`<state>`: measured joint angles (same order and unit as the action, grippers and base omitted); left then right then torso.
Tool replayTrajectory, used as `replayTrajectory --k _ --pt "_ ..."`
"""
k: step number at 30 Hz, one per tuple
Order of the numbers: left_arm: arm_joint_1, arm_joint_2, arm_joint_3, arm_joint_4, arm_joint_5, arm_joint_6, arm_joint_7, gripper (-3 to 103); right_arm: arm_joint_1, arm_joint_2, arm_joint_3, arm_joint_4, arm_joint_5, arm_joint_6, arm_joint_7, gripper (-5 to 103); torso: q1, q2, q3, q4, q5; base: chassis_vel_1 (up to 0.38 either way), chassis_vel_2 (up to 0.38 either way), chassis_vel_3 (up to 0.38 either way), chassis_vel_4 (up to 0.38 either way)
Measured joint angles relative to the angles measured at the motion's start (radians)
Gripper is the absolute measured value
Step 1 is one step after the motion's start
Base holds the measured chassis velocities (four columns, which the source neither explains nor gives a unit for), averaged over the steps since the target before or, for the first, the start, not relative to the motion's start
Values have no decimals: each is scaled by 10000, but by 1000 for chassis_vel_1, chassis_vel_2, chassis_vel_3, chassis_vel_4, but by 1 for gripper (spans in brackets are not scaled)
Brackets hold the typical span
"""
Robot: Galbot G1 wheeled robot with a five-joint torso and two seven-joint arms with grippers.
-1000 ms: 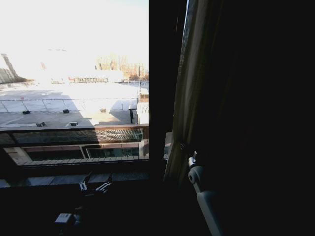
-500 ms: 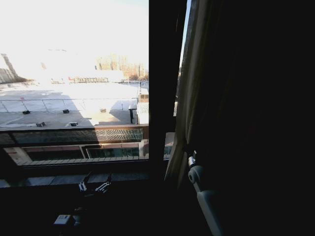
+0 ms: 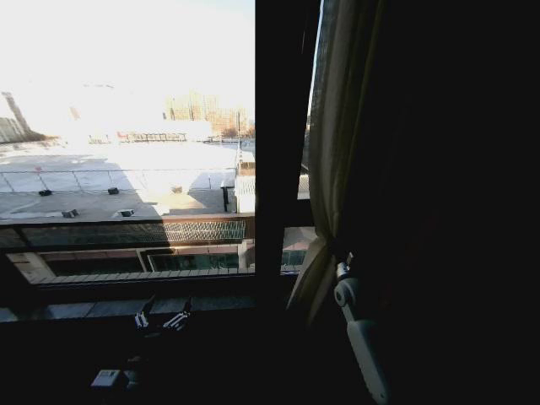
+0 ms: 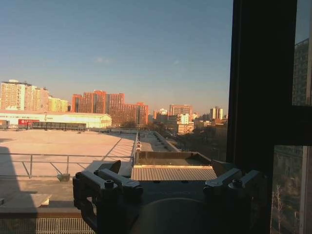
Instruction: Open the curtains by pulling them apart, changing their state from closed to fully open.
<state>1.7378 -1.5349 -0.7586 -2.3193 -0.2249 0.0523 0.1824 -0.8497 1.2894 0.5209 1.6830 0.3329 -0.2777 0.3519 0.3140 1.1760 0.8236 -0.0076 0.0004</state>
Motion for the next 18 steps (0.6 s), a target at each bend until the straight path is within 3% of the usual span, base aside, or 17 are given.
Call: replayTrajectory --k 11,18 --pt "145 -129 -22 -48 -10 -192 18 100 1040 -819 1984 -2297 388 -100 1046 1 -1 2 -2 2 -6 0 0 0 0" --pt "186 -165 31 -21 -18 -297 27 100 1814 -1092 2649 -3361 647 144 1769 1 0 1 -1 1 -2 0 0 0 0"
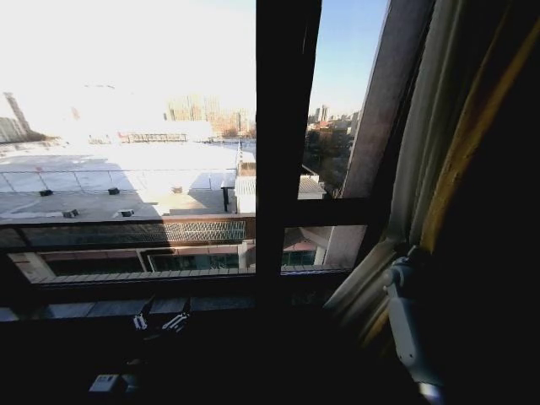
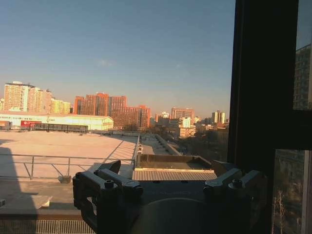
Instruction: Open the curtains by pulling them apart, changing their state from closed to fully open.
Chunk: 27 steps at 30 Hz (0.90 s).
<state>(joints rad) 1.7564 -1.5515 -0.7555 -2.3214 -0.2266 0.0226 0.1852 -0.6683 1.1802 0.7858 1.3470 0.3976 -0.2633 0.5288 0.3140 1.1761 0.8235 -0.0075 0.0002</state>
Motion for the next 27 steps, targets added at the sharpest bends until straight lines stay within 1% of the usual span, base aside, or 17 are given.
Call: replayTrajectory --k 4,5,6,7,8,11,14,15,17,18,20,21,22,23,25,26,27 --pt "-16 23 9 -1 -6 -2 1 100 -356 -150 -63 438 134 -62 -238 1 0 0 2 -3 3 0 0 0 0" --pt "-63 46 18 -1 -8 10 3 100 -762 -178 -187 940 223 -226 -662 -2 0 0 1 -8 8 0 0 0 0" --pt "-105 63 27 1 -10 38 2 100 -1150 -184 -318 1452 246 -395 -1164 1 -1 0 1 -8 8 0 0 0 0" --pt "-105 63 27 1 -10 38 2 100 -1150 -184 -318 1452 246 -395 -1164 1 -1 0 1 -8 8 0 0 0 0" --pt "-143 79 40 7 -10 76 4 100 -1557 -174 -511 2013 256 -511 -1576 7 -1 -1 2 -8 9 0 0 0 0" --pt "-200 104 65 13 -12 147 4 100 -2134 -125 -881 2941 312 -629 -1871 12 0 -1 2 -3 3 0 0 0 0" --pt "-272 148 72 34 -24 237 -3 100 -3102 -89 -1566 4533 676 -1081 -2248 28 0 -1 1 -2 1 0 0 0 0" --pt "-272 148 72 34 -24 237 -3 100 -3102 -89 -1566 4533 676 -1081 -2248 28 0 -1 1 -2 1 0 0 0 0" --pt "-301 165 51 36 -48 287 -16 100 -3643 -68 -1917 5297 784 -1346 -2400 38 -1 0 1 -2 -2 0 0 0 0" --pt "-308 167 48 32 -56 317 -15 100 -3840 -55 -2019 5527 787 -1387 -2413 38 -1 0 1 -1 -1 0 0 0 0" --pt "-332 164 54 -16 -73 411 -28 100 -4369 -31 -2256 6125 782 -1420 -2422 50 -1 0 0 -1 -1 0 0 0 0" --pt "-332 164 54 -16 -73 411 -28 100 -4369 -31 -2256 6125 782 -1420 -2422 50 -1 0 0 -1 -1 0 0 0 0" --pt "-362 151 63 -51 -79 468 -41 100 -4620 -11 -2345 6400 766 -1420 -2427 55 -1 0 1 -3 -2 0 0 0 0" --pt "-410 124 72 -82 -86 543 -60 100 -4915 40 -2417 6707 656 -1420 -2441 61 -1 0 1 -1 -3 0 0 0 0" --pt "-459 101 78 -109 -90 640 -92 100 -5144 92 -2450 6906 482 -1420 -2513 61 -1 0 1 -2 -1 0 0 0 0" --pt "-502 82 80 -143 -92 762 -152 100 -5350 150 -2462 7063 268 -1406 -2621 66 -1 0 0 -3 -1 0 0 0 0" --pt "-581 70 119 -214 -127 1080 -417 100 -5695 274 -2471 7261 -309 -1199 -2873 71 -1 0 0 -3 -1 0 0 0 0"
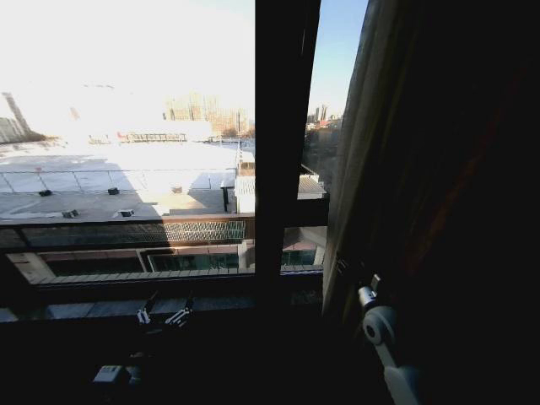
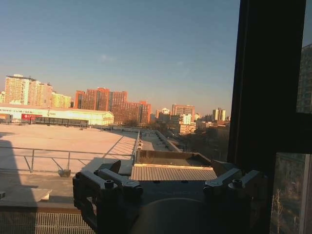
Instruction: Open the curtains by pulling them apart, changing their state from closed to fully open.
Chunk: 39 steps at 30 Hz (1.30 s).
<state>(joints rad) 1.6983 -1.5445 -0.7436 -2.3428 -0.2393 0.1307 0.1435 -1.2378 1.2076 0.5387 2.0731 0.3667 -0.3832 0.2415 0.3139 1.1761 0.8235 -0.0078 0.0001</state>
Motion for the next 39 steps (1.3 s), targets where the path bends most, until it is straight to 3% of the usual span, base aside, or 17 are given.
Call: replayTrajectory --k 3,8,21,39 --pt "-110 17 20 -142 -128 355 -244 100 -399 209 -15 -56 -1209 735 -458 88 -1 0 -1 1 -1 0 0 0 0" --pt "-46 103 -69 -275 -170 499 -257 100 -486 362 -16 -169 -1448 943 -569 99 0 -2 0 1 3 0 0 0 0" --pt "101 152 -167 -250 -204 478 -226 100 -529 433 -52 -118 -1448 941 -567 100 -1 -1 0 1 1 113 106 -118 -110" --pt "471 1 -281 -407 -171 135 -175 100 -675 465 -378 -16 -1854 918 -548 100 0 0 0 1 0 312 320 -319 -311"
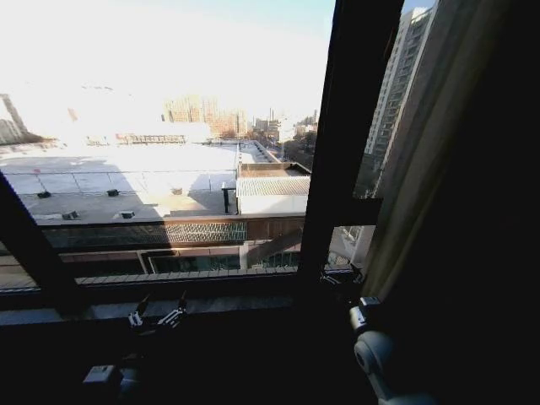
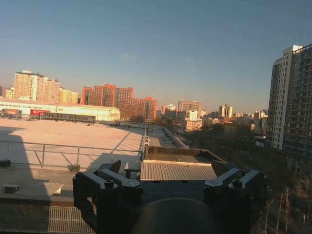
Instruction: Open the curtains by pulling them apart, changing their state from closed to fully open.
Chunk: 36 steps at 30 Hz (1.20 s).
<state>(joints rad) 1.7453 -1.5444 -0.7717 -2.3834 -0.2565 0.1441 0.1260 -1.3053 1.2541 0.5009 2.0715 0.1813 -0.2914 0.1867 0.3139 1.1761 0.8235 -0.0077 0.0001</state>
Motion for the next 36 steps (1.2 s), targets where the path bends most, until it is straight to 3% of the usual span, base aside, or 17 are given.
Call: replayTrajectory --k 36 --pt "146 -85 -15 -222 34 -55 -1 100 -138 -9 -194 134 -226 0 7 100 1 -1 1 0 1 354 358 -358 -353"
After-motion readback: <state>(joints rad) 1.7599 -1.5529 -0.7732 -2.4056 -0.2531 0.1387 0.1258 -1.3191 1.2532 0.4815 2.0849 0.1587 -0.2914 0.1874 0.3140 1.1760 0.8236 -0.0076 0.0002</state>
